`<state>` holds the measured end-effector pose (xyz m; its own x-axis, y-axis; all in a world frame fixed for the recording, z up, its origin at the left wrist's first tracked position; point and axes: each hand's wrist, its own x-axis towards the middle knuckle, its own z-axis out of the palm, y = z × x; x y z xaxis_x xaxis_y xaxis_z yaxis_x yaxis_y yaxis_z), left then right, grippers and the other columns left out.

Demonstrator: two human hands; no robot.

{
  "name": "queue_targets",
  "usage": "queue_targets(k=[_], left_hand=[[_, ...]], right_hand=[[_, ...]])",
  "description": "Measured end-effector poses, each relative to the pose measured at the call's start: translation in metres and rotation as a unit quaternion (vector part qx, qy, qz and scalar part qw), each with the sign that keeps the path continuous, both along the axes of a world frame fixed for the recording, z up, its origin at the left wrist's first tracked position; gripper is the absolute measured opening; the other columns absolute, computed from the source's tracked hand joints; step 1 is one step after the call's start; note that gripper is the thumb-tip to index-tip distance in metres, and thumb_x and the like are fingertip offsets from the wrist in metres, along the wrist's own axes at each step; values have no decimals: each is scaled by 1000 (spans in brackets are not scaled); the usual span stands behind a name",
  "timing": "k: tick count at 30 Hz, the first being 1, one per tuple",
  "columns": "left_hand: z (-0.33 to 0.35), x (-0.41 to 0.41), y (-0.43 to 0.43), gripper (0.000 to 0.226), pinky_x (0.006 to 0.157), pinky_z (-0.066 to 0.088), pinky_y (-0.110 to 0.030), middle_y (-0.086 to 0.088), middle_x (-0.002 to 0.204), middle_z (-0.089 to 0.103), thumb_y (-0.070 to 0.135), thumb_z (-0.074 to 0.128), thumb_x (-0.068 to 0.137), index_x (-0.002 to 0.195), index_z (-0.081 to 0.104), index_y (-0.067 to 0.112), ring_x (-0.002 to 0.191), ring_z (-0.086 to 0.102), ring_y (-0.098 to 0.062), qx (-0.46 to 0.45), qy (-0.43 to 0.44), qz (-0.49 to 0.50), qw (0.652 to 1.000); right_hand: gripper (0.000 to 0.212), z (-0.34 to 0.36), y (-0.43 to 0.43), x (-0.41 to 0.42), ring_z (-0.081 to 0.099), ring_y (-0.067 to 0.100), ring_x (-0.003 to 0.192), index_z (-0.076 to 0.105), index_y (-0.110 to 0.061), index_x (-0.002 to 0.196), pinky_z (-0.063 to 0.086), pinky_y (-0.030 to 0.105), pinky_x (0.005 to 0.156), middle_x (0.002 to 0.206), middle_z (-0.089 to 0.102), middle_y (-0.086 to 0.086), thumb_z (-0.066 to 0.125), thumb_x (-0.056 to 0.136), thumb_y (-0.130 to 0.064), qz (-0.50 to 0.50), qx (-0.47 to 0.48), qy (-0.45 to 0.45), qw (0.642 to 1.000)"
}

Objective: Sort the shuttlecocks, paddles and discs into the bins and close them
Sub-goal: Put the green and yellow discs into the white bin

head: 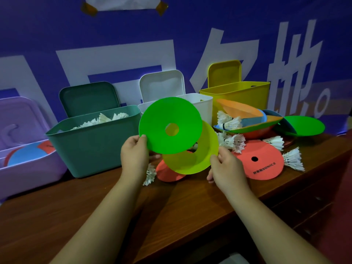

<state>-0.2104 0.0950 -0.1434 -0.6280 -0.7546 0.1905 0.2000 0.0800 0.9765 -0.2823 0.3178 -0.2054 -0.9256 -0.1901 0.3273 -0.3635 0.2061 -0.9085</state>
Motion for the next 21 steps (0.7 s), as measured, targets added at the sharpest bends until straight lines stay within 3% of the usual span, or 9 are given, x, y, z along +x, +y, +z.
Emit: queue_targets(k=[3,5,8,10,12,13,15,18,21], left_hand=[[32,-17,2,15,56,61,-29,-29,95,71,12,52,105,109,60,-1,65,76,-28,54,35,-34,997],[55,-34,-2,13,63,62,-28,-29,101,71,4,50,104,103,60,-3,76,78,-30,92,85,-66,990],[84,-61,-8,9,67,63,-29,-30,110,69,2,52,103,99,56,-5,88,78,-33,124,132,-84,980],[95,-79,-16,14,69,63,-30,-28,115,68,6,58,104,110,54,-6,93,77,-33,155,151,-90,972],[99,-96,-24,32,72,64,-31,-28,117,68,15,61,104,126,50,-7,95,78,-32,157,139,-89,974],[96,-102,-27,36,74,64,-32,-26,115,69,19,62,104,128,52,-5,94,78,-30,93,96,-65,989],[85,-111,-34,30,80,59,-36,-17,104,71,22,63,102,122,58,0,86,73,-26,-50,-7,-7,999],[58,-112,-34,35,97,58,-47,-6,124,65,12,55,95,130,56,13,97,73,-23,-224,-46,51,972],[37,-113,-37,41,106,45,-33,-5,136,60,11,54,94,134,62,13,120,60,-23,-365,-73,96,923]], right_hand=[[13,1,-1,0,68,20,51,53,-12,92,60,39,53,58,66,12,48,104,-13,14,9,-8,1000],[10,1,-1,-1,70,20,54,58,-10,107,56,29,49,61,69,11,49,104,-12,10,-14,-19,1000],[14,-2,-1,-4,73,19,58,58,-8,113,62,39,58,65,71,8,49,103,-9,10,-48,-29,998],[10,-2,-1,-5,74,17,61,54,-13,110,63,45,63,67,73,5,50,102,-7,14,-51,-23,998],[24,-2,-2,-5,75,17,63,52,-18,123,61,33,58,72,74,5,52,102,-5,14,-71,-23,997],[31,0,-2,-5,76,17,64,51,-19,129,59,27,57,75,75,6,52,102,-4,13,-86,-29,996],[35,1,-2,-5,77,18,67,49,-19,134,60,27,60,85,77,8,53,103,-3,11,-114,-40,993],[32,-5,-3,-12,78,21,71,50,-18,133,65,45,70,99,75,4,54,104,-5,2,-148,-53,988],[29,-7,-2,-17,79,25,78,52,-24,130,62,57,80,100,77,0,55,105,-10,3,-176,-82,981]])
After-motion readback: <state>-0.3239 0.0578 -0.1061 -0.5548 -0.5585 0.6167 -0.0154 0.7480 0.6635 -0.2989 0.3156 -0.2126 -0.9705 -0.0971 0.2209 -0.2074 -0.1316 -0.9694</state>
